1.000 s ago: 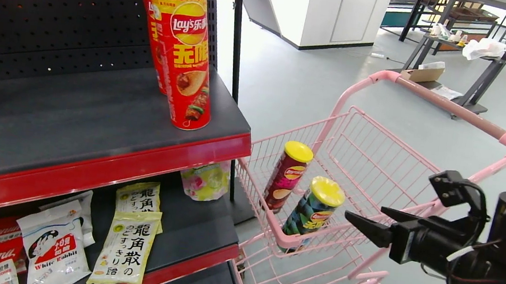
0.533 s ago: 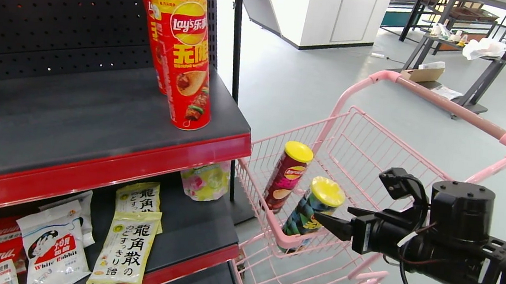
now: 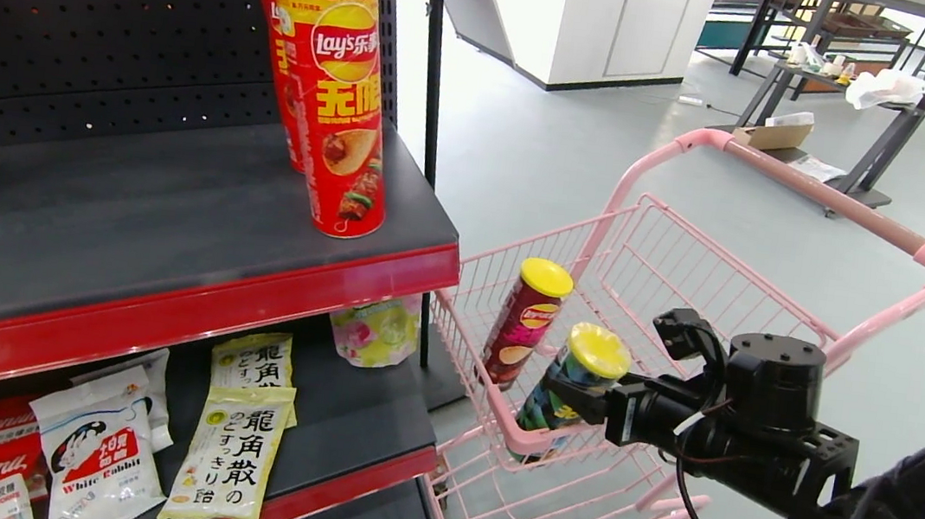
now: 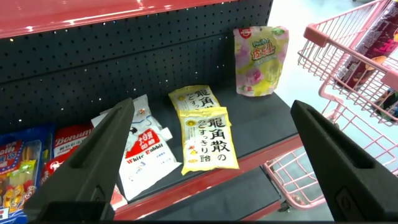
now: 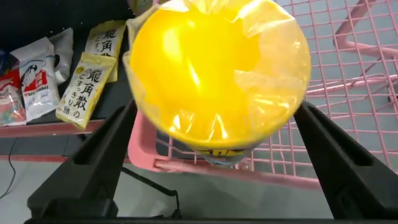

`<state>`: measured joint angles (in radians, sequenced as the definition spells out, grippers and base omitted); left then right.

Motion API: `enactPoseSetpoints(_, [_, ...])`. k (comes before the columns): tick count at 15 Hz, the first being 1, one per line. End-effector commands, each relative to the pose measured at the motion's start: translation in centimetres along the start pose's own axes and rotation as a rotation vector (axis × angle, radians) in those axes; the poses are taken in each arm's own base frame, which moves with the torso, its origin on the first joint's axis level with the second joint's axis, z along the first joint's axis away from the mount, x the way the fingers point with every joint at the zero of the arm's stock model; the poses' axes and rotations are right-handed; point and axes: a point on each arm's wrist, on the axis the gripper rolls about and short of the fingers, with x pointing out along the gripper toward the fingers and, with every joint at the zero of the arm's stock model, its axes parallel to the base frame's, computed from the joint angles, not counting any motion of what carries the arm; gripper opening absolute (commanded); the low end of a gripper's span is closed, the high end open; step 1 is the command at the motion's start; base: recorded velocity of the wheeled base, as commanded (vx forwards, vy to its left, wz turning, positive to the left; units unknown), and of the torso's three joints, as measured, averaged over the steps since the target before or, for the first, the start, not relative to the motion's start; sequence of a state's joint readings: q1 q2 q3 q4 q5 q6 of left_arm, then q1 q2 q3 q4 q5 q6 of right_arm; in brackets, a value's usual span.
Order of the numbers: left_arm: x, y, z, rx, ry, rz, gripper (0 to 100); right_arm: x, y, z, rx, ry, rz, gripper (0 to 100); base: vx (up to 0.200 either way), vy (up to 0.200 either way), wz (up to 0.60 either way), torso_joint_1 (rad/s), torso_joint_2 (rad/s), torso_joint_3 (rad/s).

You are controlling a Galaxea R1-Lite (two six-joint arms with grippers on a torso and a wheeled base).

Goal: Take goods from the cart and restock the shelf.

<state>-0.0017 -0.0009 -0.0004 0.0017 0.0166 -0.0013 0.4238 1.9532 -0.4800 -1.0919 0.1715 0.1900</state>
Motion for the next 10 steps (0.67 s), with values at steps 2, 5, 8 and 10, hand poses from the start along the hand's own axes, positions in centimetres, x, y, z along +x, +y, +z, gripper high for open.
enactPoseSetpoints(2, [0.0,0.0,0.0,0.0,0.001,0.0,100,2.2,-0.5,-0.3,0.002,0.011,-0.004,100,0.0,0.0,0.0,0.0,0.0,0.0])
enactPoseSetpoints(5, [0.0,0.0,0.0,0.0,0.001,0.0,100,3.9,-1.0,-0.7,0.004,0.018,-0.014,100,0.0,0.0,0.0,0.0,0.0,0.0])
enactPoseSetpoints(8, [0.0,0.0,0.0,0.001,0.001,0.0,100,4.9,-1.5,-0.7,0.005,0.011,-0.023,100,0.0,0.0,0.0,0.0,0.0,0.0])
enactPoseSetpoints(10, [0.0,0.0,0.0,0.001,0.001,0.0,100,5.2,-1.6,-1.0,0.006,0.009,-0.023,0,0.0,0.0,0.0,0.0,0.0,0.0])
